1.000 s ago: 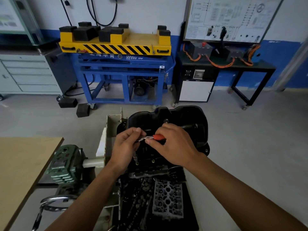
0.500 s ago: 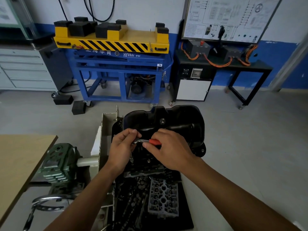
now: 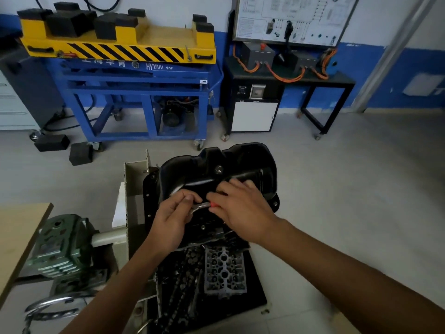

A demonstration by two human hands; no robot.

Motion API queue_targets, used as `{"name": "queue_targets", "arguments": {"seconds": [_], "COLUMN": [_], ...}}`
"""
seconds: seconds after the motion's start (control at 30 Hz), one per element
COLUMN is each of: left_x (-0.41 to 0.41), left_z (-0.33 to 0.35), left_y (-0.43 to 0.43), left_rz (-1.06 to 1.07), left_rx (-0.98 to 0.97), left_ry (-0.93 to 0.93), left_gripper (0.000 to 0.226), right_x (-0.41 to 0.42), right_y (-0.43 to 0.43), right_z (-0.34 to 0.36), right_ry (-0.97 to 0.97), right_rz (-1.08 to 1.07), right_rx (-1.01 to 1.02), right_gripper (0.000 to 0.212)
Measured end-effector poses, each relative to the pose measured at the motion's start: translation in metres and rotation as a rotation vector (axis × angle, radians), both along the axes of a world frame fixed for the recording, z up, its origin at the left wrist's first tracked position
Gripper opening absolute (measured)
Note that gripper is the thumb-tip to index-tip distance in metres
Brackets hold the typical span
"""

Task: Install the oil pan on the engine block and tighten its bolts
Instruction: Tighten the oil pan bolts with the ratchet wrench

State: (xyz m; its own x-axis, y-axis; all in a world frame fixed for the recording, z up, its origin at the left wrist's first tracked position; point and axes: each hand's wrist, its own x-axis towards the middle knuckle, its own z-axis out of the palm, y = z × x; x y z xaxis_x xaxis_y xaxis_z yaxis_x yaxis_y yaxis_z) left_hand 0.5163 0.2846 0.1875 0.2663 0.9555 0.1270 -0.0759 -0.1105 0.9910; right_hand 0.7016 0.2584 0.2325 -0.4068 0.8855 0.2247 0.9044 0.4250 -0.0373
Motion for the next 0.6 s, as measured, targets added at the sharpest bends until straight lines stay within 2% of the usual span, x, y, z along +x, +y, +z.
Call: {"name": "queue_targets", "arguments": {"seconds": [0.17, 0.37, 0.5, 0.6], "left_x": [-0.004, 0.000, 0.009, 0.010], "left_z": [0.000, 0.003, 0.007, 0.010], "left_y": [0.000, -0.003, 0.001, 0.003], "left_rz": [0.009, 0.129, 0.245, 0.264], "left_rx": [-0.038, -0.098, -0.144, -0.181], "left_ry": [-0.077, -0.072, -0.089, -0.122], "left_gripper": [0.030, 0.039, 0.042, 0.041], "right_x": [-0.005, -0.003, -0.007, -0.015], "right_y": [0.023, 0.009, 0.005, -0.010], "right_z": [0.007, -0.007, -0.007, -0.018], "right_ry": [-0.077, 0.198, 0.225, 0.291], "right_rz": [0.061, 0.037, -0.008, -0.089], "right_rx": [0.069, 0.054, 0.040, 0.106], "right_gripper": [0.032, 0.038, 0.042, 0.042]}}
